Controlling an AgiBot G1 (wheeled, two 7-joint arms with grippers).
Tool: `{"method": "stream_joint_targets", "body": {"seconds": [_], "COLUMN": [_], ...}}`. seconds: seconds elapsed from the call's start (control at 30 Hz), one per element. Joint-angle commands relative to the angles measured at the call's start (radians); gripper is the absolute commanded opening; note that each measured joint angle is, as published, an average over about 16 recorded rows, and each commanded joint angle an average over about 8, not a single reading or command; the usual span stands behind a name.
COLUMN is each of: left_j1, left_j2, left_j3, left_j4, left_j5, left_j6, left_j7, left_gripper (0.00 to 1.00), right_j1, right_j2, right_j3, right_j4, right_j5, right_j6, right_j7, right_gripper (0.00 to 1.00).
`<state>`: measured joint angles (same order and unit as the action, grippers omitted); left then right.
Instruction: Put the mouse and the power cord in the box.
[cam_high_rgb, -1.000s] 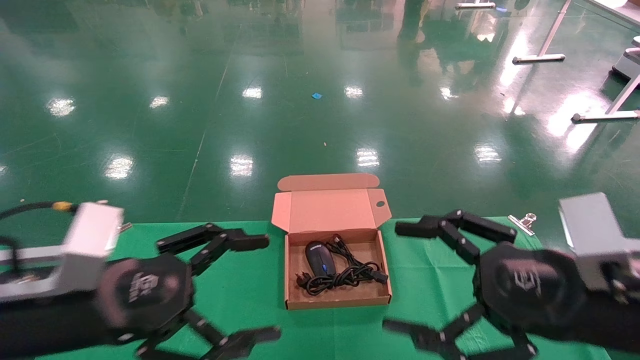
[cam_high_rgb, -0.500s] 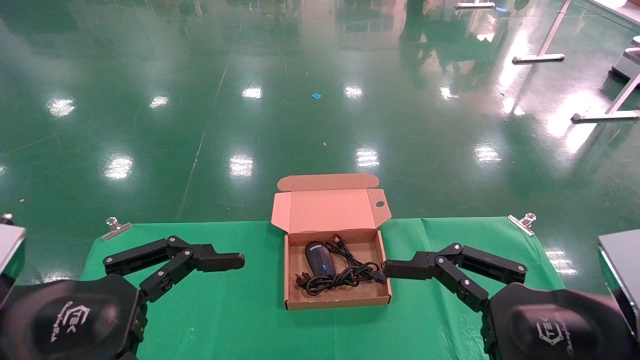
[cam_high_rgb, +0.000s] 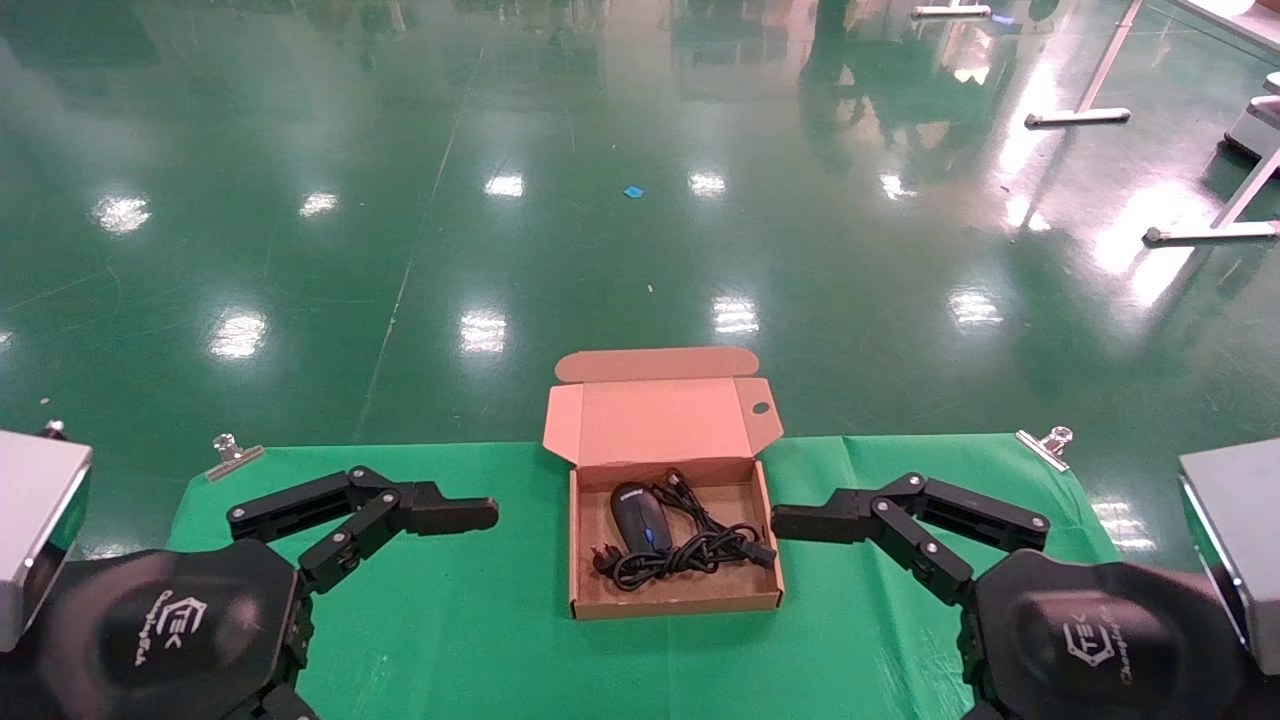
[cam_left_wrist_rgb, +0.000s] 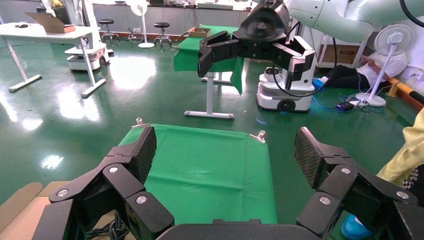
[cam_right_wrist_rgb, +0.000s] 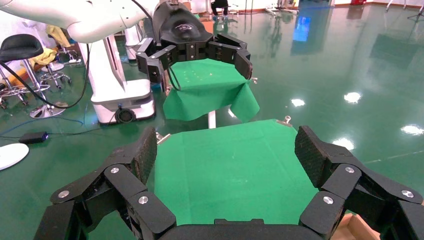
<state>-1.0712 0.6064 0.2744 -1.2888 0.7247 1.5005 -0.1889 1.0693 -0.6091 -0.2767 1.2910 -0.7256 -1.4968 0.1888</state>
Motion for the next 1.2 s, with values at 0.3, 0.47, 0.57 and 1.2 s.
{"method": "stream_joint_targets", "body": {"seconds": [0.3, 0.47, 0.57, 1.2], "left_j1": [-0.003, -0.003, -0.004, -0.005], "left_j2": [0.004, 0.006, 0.006, 0.007], "left_j3": [0.005, 0.006, 0.006, 0.008], "left_j4": [0.004, 0.005, 0.006, 0.007], "left_j5": [0.005, 0.006, 0.007, 0.008], "left_j6": [-0.005, -0.006, -0.006, -0.007], "left_j7": [0.001, 0.002, 0.002, 0.003], "left_gripper": [1.0, 1.0, 1.0, 1.0], "right_j1": [0.005, 0.006, 0.007, 0.008], "right_j2": [-0.002, -0.002, -0.002, -0.003], "right_j3": [-0.003, -0.003, -0.003, -0.005], "right_j4": [-0.007, -0.009, -0.009, -0.012], "right_j5": [-0.004, -0.006, -0.006, -0.008], "right_j6": [0.001, 0.001, 0.002, 0.002], "right_j7": [-0.003, -0.004, -0.004, -0.005], "right_gripper": [1.0, 1.0, 1.0, 1.0]}}
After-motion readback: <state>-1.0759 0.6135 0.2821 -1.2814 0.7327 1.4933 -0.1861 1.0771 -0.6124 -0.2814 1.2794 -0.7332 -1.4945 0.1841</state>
